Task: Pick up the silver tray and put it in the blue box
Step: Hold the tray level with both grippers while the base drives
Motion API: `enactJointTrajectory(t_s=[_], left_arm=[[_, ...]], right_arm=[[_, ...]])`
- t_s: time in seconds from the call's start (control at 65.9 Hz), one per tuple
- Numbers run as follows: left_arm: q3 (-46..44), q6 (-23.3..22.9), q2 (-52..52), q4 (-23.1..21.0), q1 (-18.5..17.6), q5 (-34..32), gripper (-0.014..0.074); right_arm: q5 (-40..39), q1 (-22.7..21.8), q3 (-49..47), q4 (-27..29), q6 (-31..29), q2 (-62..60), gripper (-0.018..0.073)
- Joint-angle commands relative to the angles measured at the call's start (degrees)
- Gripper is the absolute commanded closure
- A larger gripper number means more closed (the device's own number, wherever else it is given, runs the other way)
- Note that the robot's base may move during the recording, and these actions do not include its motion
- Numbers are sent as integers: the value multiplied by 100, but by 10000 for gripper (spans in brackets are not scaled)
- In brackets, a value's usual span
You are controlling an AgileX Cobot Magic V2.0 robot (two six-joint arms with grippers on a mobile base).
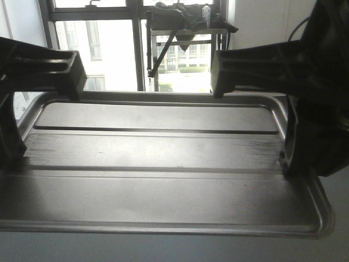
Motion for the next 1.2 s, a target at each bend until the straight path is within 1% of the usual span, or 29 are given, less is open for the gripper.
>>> enactJointTrajectory(t_s=[0.0,1.183], left_arm=[[-165,-7,-156,170,-78,-362,610],[-165,-7,-156,170,-78,-362,610]], right_arm=[[-414,-6,-177,-190,-13,-158,501],[-408,-6,-177,-190,-13,-158,501]])
